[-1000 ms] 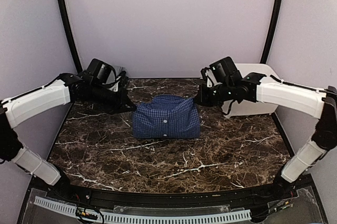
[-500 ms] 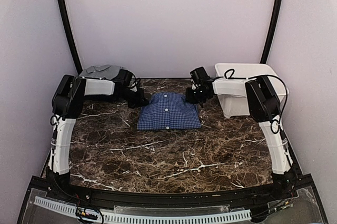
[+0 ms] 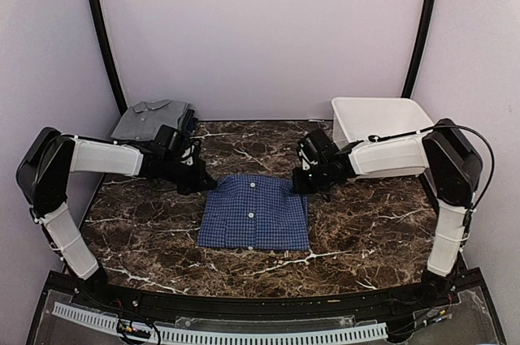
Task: Fold and stack the long sleeve shirts
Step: Fold the 2/3-rectangle-folded shirt at the center of the board.
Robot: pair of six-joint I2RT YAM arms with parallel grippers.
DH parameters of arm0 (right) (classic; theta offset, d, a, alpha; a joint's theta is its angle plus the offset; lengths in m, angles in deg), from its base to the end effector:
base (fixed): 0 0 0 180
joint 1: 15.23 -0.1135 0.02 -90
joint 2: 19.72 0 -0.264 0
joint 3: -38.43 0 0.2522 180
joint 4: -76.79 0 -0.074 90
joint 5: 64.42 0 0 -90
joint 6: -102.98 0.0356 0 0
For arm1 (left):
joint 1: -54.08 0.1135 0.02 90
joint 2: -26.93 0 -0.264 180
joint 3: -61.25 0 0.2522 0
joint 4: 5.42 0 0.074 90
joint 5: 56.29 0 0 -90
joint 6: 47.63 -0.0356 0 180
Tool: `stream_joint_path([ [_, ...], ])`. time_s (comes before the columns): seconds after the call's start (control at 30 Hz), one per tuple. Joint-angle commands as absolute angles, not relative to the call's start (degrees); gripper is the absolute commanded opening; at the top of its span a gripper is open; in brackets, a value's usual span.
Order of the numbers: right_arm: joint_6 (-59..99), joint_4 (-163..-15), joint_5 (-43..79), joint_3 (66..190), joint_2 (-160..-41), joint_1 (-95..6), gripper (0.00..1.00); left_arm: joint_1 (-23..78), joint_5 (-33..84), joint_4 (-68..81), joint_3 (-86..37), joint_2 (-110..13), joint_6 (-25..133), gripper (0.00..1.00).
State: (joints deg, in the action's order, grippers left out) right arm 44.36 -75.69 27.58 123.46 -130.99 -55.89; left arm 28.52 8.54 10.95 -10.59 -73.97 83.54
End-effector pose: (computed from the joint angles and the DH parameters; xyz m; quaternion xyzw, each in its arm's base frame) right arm 0.3094 0.2641 0.1596 -0.0715 0.9476 0.1695 0.2613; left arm 0.3227 -0.1711 0.1746 -0.0408 0.9059 -0.3719 0.1982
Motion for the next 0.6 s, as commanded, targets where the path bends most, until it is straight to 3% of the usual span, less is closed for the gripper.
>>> stream_joint_path([
  [0.0,46.87,-79.20,30.89,117.90,-123.19,-55.39,0.00,28.57,11.85,8.51,-5.74,-66.46,84.74,0.00],
  [0.57,48.09,-74.93,39.17,116.91,-121.10,-55.04,0.00,28.64,10.45,10.72,-15.62,-75.69,79.18,0.00],
])
